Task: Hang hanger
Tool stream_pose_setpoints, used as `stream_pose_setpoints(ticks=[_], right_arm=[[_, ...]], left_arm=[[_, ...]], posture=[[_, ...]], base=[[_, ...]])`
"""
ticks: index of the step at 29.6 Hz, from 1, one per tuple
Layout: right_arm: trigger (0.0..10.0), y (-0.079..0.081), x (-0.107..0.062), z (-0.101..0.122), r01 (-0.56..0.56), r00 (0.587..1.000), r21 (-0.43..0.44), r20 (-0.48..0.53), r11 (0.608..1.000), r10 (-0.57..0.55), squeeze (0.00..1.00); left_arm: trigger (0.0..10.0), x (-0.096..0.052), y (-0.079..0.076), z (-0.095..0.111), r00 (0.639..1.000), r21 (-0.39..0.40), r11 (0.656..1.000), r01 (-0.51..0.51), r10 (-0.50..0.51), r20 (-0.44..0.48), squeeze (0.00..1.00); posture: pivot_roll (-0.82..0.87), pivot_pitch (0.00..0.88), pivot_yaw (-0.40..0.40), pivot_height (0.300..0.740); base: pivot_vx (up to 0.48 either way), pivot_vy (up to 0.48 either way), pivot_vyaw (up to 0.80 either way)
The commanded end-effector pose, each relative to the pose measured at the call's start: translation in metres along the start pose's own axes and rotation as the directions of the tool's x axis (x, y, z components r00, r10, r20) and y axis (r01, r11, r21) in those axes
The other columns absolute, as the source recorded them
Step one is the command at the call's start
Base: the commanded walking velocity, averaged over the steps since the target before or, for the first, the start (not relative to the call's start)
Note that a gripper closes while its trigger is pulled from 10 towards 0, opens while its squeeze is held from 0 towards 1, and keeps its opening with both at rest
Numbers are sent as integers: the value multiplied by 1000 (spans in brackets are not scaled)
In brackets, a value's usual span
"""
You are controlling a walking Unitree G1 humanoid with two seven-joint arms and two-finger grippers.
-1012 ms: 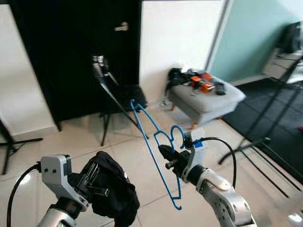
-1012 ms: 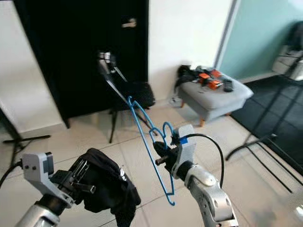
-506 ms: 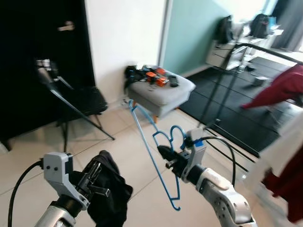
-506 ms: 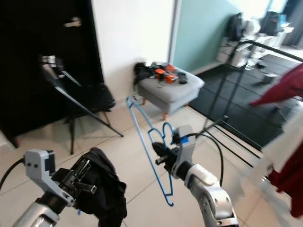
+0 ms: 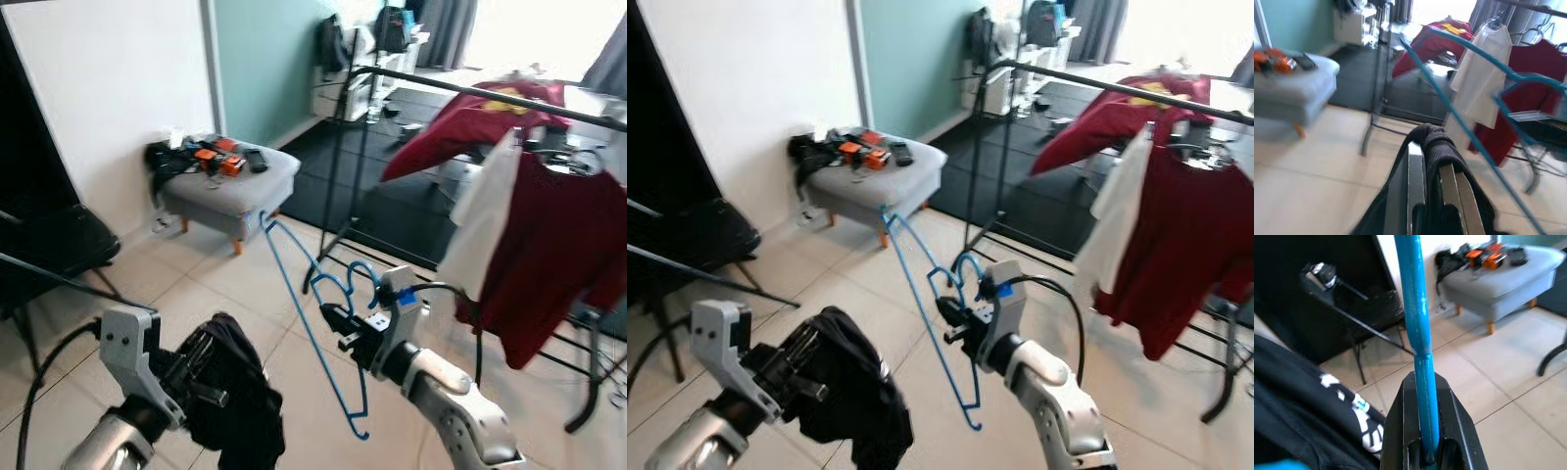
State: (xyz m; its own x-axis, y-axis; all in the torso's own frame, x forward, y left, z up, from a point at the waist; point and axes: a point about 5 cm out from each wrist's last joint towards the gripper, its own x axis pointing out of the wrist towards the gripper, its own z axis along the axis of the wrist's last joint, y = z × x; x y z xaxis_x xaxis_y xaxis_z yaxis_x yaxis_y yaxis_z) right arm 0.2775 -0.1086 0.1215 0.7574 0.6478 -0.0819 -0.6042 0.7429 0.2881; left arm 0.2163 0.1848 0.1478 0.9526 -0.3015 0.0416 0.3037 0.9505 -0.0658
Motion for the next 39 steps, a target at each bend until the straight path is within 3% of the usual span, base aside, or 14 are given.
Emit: stream_pose_setpoints(ticks=[1, 2, 4, 6, 7, 11, 12, 13, 14, 16, 18, 21, 24, 39], right_arm=[[10000, 2, 2, -4, -24, 1000, 24, -18, 999, 25, 0], [10000, 0, 3, -1, -32, 999, 1, -25, 999, 32, 0], [10000, 0, 3, -1, -32, 999, 1, -25, 999, 32, 0], [10000, -4, 4, 4, -38, 999, -56, -32, 998, 36, 0], [10000, -8, 4, 13, -69, 997, -142, -46, 987, 63, 0], [10000, -10, 3, 19, -91, 995, -201, -59, 975, 81, 0], [10000, -10, 0, 23, -156, 985, -292, -115, 944, 127, 0], [10000, -10, 0, 23, -156, 985, -292, -115, 944, 127, 0], [10000, -10, -9, 26, -247, 962, -382, -208, 890, 178, 0], [10000, -11, -22, 27, -356, 918, -452, -334, 818, 215, 0], [10000, -12, -25, 28, -377, 906, -460, -364, 803, 217, 0], [10000, -23, -57, 54, -427, 866, -476, -461, 769, 195, 0], [10000, -20, -71, 61, -491, 822, -460, -526, 740, 218, 0], [10000, -3, -72, 90, -548, 817, -499, -490, 671, 303, 0]], left_arm=[[10000, 6, 4, 6, 1000, 67, 998, -15, 14, 15, 0], [10000, 17, 12, 22, 999, 159, 987, -11, 4, 48, 0], [10000, 17, 12, 22, 999, 159, 987, -11, 4, 48, 0], [10000, 30, 18, 45, 995, 254, 967, 1, -26, 94, 0], [10000, 42, 22, 69, 990, 377, 926, 21, -70, 119, 0], [10000, 49, 24, 86, 987, 458, 889, 25, -96, 132, 0], [10000, 56, 28, 97, 988, 568, 822, 27, -106, 107, 0], [10000, 56, 28, 97, 988, 568, 822, 27, -106, 107, 0], [10000, 62, 33, 103, 993, 672, 740, 38, -100, 54, 0], [10000, 67, 42, 106, 998, 767, 639, 52, -65, -14, 0], [10000, 68, 46, 105, 998, 784, 618, 54, -46, -33, 0], [10000, 66, 72, 95, 982, 708, 706, -22, 149, -118, 0], [10000, 68, 74, 89, 971, 670, 742, -39, 187, -151, 0], [10000, 76, 63, 79, 964, 646, 763, 20, 156, -214, 0]], posture=[[3, 0, -21, 740], [-3, 0, -20, 740], [-3, 0, -20, 740], [-7, 0, -16, 740], [-10, 0, -11, 740], [-10, 0, -11, 740], [-23, 0, -1, 740], [-23, 0, -1, 740], [-27, 0, 2, 740], [-38, 0, 10, 740], [-38, 0, 10, 740], [-54, 0, 19, 740], [-56, 0, 18, 740], [-51, 0, 21, 740]], base=[[0, 0, -800], [0, 0, -800], [0, 0, -800], [0, 0, -800], [0, 0, -800], [0, 0, -800], [0, 0, 0], [0, 0, 0], [0, 0, 0], [0, 0, 0], [0, 0, 0], [0, 0, 0], [0, 0, 0], [0, 0, 0]])
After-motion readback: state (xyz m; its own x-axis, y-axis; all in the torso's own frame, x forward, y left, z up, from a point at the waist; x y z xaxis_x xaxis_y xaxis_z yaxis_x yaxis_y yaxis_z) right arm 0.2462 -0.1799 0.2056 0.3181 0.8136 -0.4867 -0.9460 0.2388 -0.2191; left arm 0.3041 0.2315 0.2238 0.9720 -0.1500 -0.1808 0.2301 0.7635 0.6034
